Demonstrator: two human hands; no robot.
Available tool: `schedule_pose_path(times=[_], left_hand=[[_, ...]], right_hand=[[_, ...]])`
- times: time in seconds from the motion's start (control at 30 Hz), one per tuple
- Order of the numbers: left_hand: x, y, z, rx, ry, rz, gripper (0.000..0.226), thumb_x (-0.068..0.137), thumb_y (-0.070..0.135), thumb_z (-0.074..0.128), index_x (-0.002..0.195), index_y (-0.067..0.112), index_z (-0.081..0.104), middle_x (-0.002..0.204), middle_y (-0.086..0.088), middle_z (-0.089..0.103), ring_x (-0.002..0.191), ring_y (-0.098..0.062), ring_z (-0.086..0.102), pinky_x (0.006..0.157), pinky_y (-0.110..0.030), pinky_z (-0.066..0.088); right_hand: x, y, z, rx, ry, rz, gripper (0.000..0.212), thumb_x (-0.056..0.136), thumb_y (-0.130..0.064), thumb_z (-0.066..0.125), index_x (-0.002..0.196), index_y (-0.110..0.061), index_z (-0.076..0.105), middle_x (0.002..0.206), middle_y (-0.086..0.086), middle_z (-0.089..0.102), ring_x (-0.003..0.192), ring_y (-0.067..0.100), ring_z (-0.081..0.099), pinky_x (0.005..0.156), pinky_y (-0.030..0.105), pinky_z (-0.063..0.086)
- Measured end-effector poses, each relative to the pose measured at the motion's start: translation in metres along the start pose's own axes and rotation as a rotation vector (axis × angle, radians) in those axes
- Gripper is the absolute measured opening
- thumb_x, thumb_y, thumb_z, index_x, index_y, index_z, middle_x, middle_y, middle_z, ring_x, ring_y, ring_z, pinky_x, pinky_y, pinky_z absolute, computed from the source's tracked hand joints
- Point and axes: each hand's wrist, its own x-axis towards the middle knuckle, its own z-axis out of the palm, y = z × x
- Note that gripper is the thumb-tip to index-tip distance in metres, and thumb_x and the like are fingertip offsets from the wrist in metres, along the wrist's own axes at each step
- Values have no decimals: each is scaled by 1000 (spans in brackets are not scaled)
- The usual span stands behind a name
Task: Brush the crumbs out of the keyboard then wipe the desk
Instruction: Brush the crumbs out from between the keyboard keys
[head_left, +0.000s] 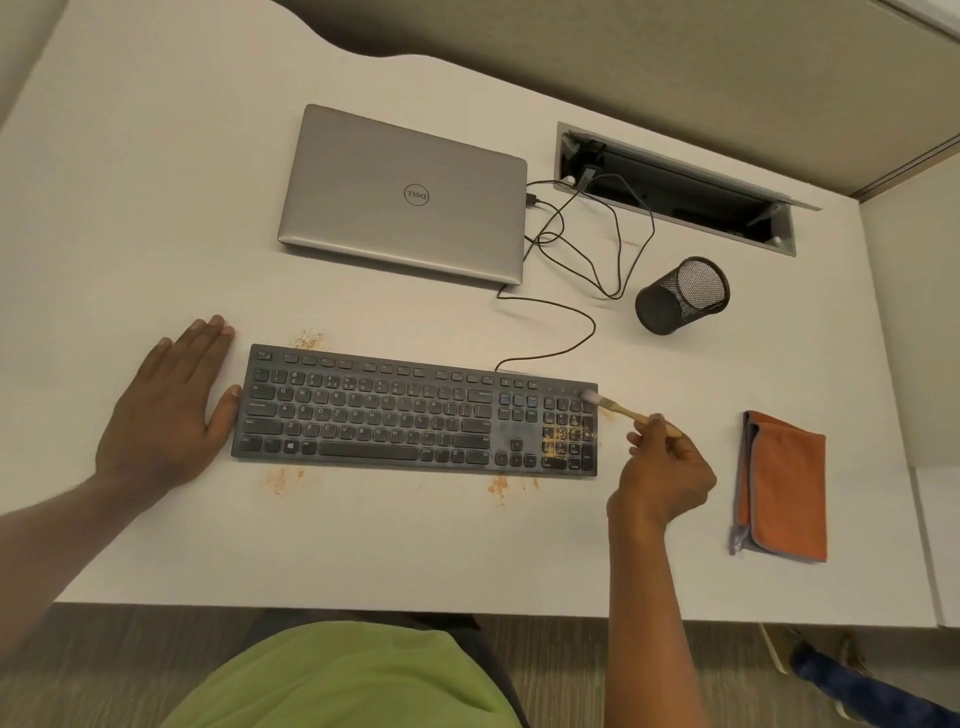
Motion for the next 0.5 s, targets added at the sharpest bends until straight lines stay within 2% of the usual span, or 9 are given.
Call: schedule_pose_path(times=[0.07, 0.13, 0.23, 0.3, 0.37, 0.5], left_hand=[[0, 1, 0, 0, 9, -2, 71, 107, 43, 29, 169, 9, 25, 175, -3, 22, 164, -20, 17, 135, -36, 5], [0, 1, 0, 0, 14, -3, 71, 107, 43, 30, 169, 9, 25, 175, -3, 23, 164, -20, 18, 135, -35, 5], [0, 0, 0, 2, 7, 0, 71, 107, 44, 29, 169, 10, 24, 176, -3, 22, 164, -20, 17, 135, -38, 6], [0, -1, 1, 3, 4, -1, 71, 107, 44, 28, 170, 10, 24, 176, -4, 22, 165, -20, 17, 135, -39, 8], [-1, -1, 1, 0, 1, -6, 71, 107, 45, 28, 170, 11, 24, 176, -4, 21, 165, -19, 16, 135, -40, 8], [0, 1, 0, 3, -2, -6, 71, 107, 45, 28, 170, 11, 23, 176, -3, 21, 165, -18, 15, 135, -38, 7]], right_hand=[[-1, 6, -3, -59, 4, 1, 13, 93, -16, 73, 82, -12, 78, 68, -1, 73, 64, 21, 73, 70, 37, 62], [-5, 10, -10, -92, 17, -13, 13, 92, -16, 72, 81, -10, 77, 67, 0, 71, 66, 26, 72, 68, 35, 60], [-6, 15, -21, -169, 62, -83, 15, 88, -19, 71, 74, -16, 73, 65, 6, 69, 68, 33, 69, 63, 37, 57], [-6, 13, -21, -152, 76, -96, 13, 88, -20, 71, 74, -20, 73, 67, 6, 70, 68, 31, 69, 64, 39, 58], [-9, 8, -18, -100, 68, -82, 14, 90, -20, 71, 78, -23, 75, 68, -1, 72, 68, 24, 72, 67, 35, 58], [-9, 11, -15, -46, 55, -13, 11, 93, -15, 71, 84, -15, 77, 72, 0, 75, 67, 19, 74, 68, 32, 60]])
